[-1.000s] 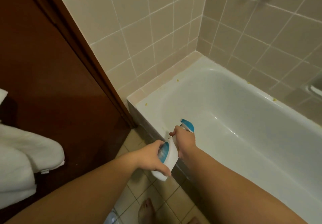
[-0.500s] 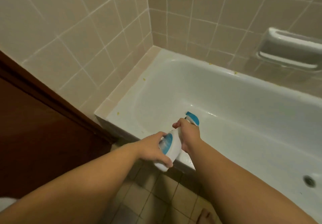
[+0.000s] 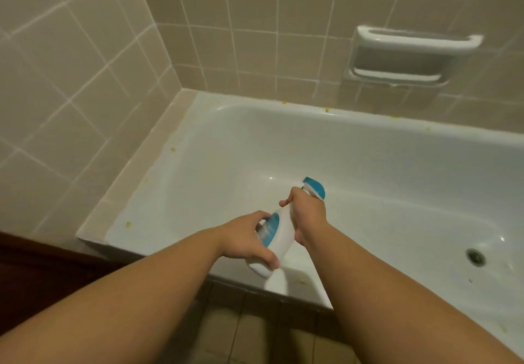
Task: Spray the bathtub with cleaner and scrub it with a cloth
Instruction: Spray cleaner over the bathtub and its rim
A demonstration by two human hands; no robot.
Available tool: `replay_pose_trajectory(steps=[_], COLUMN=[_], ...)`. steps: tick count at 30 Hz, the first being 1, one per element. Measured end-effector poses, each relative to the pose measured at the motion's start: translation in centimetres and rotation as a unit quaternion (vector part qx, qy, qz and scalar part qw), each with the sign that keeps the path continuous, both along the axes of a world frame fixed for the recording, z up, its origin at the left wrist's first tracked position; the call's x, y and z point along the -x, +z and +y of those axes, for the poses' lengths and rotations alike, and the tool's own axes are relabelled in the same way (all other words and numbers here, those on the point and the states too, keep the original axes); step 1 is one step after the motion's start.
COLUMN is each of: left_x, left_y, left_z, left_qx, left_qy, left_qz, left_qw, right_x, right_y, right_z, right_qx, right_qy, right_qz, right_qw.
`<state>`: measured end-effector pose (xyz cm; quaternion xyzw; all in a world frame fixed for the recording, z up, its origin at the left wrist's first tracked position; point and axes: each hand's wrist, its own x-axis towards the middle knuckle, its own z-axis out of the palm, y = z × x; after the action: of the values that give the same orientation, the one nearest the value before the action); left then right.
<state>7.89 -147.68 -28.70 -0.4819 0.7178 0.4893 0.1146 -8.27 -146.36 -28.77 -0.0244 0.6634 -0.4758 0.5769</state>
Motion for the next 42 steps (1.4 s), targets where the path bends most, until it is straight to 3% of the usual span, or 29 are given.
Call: replay_pose_trajectory(steps=[13,24,42], left_x=[16.7,34.5,57.3], left_y=[-3.1,-5.2,-5.9], left_z=[-1.1,0.0,9.0], left_qx=[-0.041,-0.067,-0.094], left_qy=[-0.084,-0.213,-0.352], left_qz=[0.021,0.014,0.036], left_qw=[0.995,0.975,0.931], right_x=[16.2,32.3,51.6], right_y=[-3.0,-4.8,-4.7], right_z=[2.3,6.9,19.2], right_qx=[-0.017,-0.044,-0.103], right_qy=[-0.095,-0.197,-0.361], right_qz=[0.016,0.042,0.058], right_qw=[0.995,0.979,0.925])
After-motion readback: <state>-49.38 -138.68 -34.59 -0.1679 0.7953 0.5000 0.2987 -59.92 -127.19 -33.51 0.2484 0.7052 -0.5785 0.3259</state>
